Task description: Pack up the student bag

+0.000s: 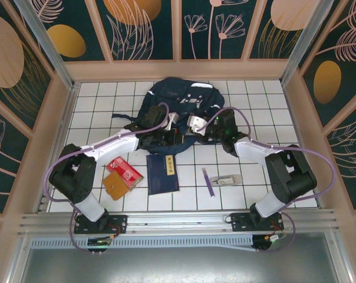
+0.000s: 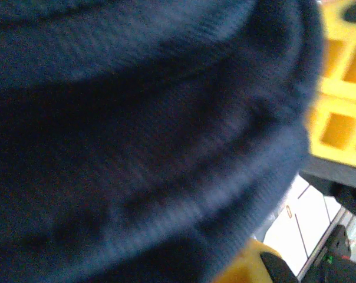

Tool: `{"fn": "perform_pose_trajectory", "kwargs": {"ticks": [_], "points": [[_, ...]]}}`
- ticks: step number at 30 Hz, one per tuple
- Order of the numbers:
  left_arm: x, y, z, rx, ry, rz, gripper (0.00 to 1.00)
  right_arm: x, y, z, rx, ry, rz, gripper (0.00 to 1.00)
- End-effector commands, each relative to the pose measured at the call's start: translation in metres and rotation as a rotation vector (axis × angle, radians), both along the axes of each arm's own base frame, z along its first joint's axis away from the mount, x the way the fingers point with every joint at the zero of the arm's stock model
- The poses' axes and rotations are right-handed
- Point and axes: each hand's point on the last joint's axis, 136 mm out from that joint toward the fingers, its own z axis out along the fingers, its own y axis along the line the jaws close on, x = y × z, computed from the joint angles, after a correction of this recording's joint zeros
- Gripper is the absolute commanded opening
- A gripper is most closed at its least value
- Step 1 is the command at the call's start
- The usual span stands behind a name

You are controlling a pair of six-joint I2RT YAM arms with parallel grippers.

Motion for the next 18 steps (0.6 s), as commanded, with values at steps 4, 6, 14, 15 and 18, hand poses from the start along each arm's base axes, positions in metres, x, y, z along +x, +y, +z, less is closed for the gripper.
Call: {"fn": "perform_pose_trajectory", "kwargs": {"ticks": [4,6,14,15,18], "points": [[-0.015,0.026,0.023,0.040,-0.162,-0.075,0.00,0.017,-0.014,-0.011,-0.147,-0.089,-0.024,0.00],[-0.008,0.048,0.013,0.110,-0.180,-0.032,0.00,0.018,-0.023,-0.015,-0.164,-0.089,-0.026,0.00],[0.016,0.113,-0.025,0.427,-0.307,-0.033,0.00,0.018,-0.047,0.000,-0.108,-0.111,-0.025,0.00],[0.016,0.111,-0.025,0.426,-0.323,-0.048,0.00,0.017,-0.047,0.002,-0.102,-0.113,-0.019,0.00],[0.017,0.092,-0.012,0.325,-0.354,-0.093,0.00,0.009,-0.043,0.011,-0.064,-0.093,0.010,0.07]]}}
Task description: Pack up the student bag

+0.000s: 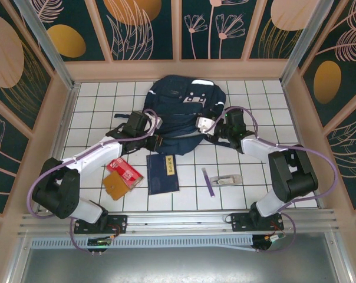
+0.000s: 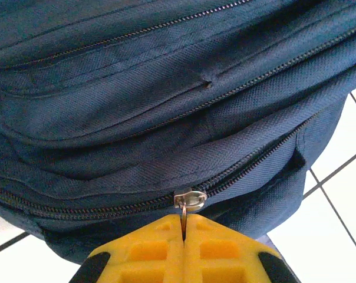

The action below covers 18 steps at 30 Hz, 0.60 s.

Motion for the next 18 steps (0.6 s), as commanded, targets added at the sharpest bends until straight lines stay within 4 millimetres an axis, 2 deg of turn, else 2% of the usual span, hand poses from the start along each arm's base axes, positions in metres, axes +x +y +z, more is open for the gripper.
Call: {"fn": "perform_pose_trajectory", "kwargs": {"ticks": [1,4,5,7,8,9,11,14,16,18], "points": [[0.004,-0.013,0.013,-0.040,-0.070,-0.089,0.00,-0.012,0.005,0.031,0.065,-0.034,0.050,0.07],[-0.005,-0.032,0.031,-0.165,-0.089,-0.165,0.00,-0.019,0.007,0.034,0.062,-0.040,0.057,0.04],[-0.006,-0.033,0.036,-0.183,-0.107,-0.174,0.00,-0.019,0.006,0.035,0.057,-0.045,0.047,0.13],[-0.007,-0.034,0.046,-0.200,-0.134,-0.180,0.00,-0.024,0.007,0.040,0.078,-0.049,0.034,0.56],[-0.007,-0.034,0.050,-0.209,-0.141,-0.180,0.00,-0.029,0.010,0.048,0.112,-0.050,0.044,0.66],[-0.007,-0.035,0.053,-0.217,-0.140,-0.176,0.00,-0.035,0.014,0.056,0.142,-0.060,0.058,0.71],[-0.008,-0.039,0.060,-0.251,-0.129,-0.179,0.00,-0.048,0.026,0.069,0.183,-0.081,0.089,0.79],[-0.010,-0.048,0.072,-0.331,-0.118,-0.179,0.00,-0.058,0.045,0.076,0.176,-0.108,0.126,0.81],[-0.011,-0.054,0.079,-0.365,-0.130,-0.187,0.00,-0.060,0.059,0.073,0.169,-0.100,0.151,0.81],[-0.012,-0.058,0.083,-0.381,-0.147,-0.197,0.00,-0.051,0.066,0.061,0.141,-0.067,0.143,0.81]]}}
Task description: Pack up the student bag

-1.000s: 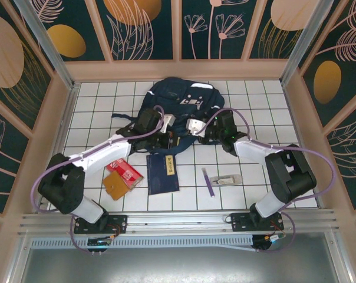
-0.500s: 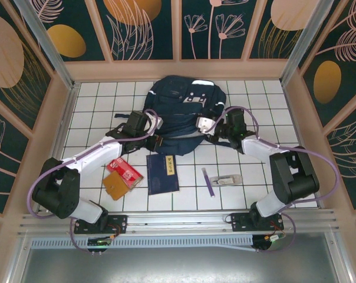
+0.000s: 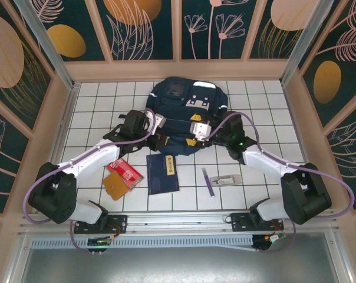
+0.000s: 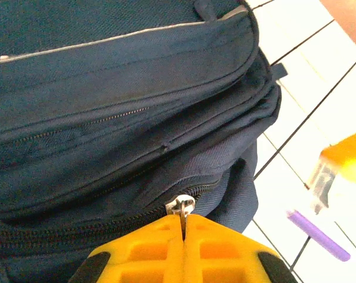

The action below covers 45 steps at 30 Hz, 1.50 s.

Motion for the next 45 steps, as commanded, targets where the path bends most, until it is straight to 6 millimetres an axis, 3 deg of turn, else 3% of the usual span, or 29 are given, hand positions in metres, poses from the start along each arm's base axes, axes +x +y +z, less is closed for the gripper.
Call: {"fn": "perform_pose_trajectory", "kwargs": {"ticks": [1,6,7,11,14,15,16,19,21,24,26,30,33,34,36,40,42,45], "points": [[0.001,-0.020,0.045,-0.146,-0.104,-0.048,0.00,0.008,0.018,-0.009,-0.023,0.031,0.011,0.81],[0.003,-0.016,0.043,-0.118,-0.116,-0.035,0.00,0.016,0.024,-0.041,-0.105,0.132,0.015,0.76],[0.005,-0.015,0.043,-0.113,-0.124,-0.024,0.00,0.016,0.023,-0.046,-0.125,0.152,0.017,0.68],[0.007,-0.013,0.045,-0.111,-0.146,-0.015,0.00,0.023,0.014,-0.065,-0.238,0.174,-0.005,0.17],[0.010,-0.008,0.032,-0.051,-0.131,-0.013,0.00,0.028,0.004,-0.064,-0.267,0.137,-0.047,0.00],[0.012,-0.003,0.024,-0.009,-0.125,-0.007,0.00,0.028,0.004,-0.060,-0.265,0.127,-0.047,0.00],[0.016,0.006,0.011,0.053,-0.119,0.007,0.00,0.037,-0.011,-0.054,-0.256,0.119,-0.083,0.00],[0.039,0.055,-0.024,0.242,-0.087,0.138,0.00,0.037,-0.029,-0.040,-0.228,0.079,-0.082,0.00],[0.051,0.079,-0.035,0.283,-0.064,0.204,0.00,0.036,-0.040,-0.038,-0.243,0.055,-0.081,0.00],[0.058,0.091,-0.049,0.338,-0.087,0.212,0.00,0.041,-0.053,-0.038,-0.250,0.017,-0.119,0.00],[0.054,0.077,-0.053,0.293,-0.067,0.143,0.00,0.041,-0.054,-0.036,-0.231,0.014,-0.124,0.00],[0.033,0.034,-0.039,0.118,-0.078,-0.002,0.00,0.033,-0.044,-0.030,-0.164,0.046,-0.086,0.00],[0.025,0.016,-0.023,0.051,-0.097,-0.039,0.00,0.026,-0.033,-0.019,-0.067,0.084,-0.076,0.64],[0.024,0.010,-0.017,0.019,-0.096,-0.042,0.00,0.019,-0.026,-0.014,-0.029,0.098,-0.041,0.72],[0.022,-0.001,-0.003,-0.041,-0.103,-0.062,0.00,0.004,-0.010,-0.006,0.022,0.083,0.014,0.80],[0.020,-0.023,0.022,-0.128,-0.110,-0.101,0.00,-0.005,0.014,-0.017,0.007,0.186,0.073,0.81],[0.020,-0.030,0.032,-0.166,-0.106,-0.113,0.00,0.000,0.016,-0.029,-0.013,0.217,0.056,0.81],[0.024,-0.033,0.042,-0.193,-0.124,-0.107,0.00,0.011,-0.001,-0.056,-0.096,0.217,-0.018,0.80]]}}
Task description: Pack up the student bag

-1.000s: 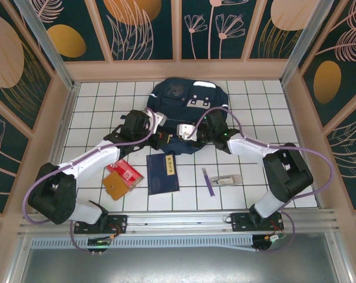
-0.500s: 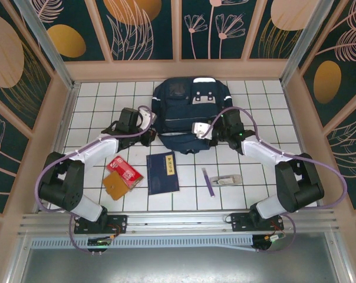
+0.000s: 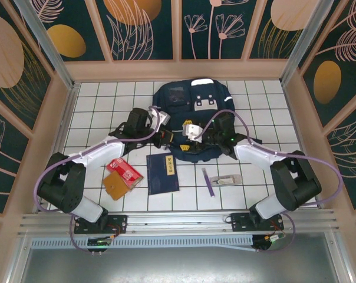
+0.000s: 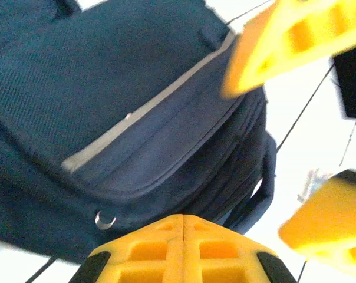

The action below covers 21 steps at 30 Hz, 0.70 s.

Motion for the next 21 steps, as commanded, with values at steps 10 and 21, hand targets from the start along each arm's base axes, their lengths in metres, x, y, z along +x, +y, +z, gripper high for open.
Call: {"fn": "perform_pose_trajectory", "kwargs": {"ticks": [10,21], "points": [[-0.007,0.022,-0.013,0.210,-0.150,-0.083,0.29,0.001,-0.021,-0.047,-0.208,0.152,-0.010,0.80],[-0.018,0.040,-0.063,0.339,-0.275,-0.183,0.52,-0.005,-0.008,-0.080,-0.295,0.305,0.016,0.78]]}}
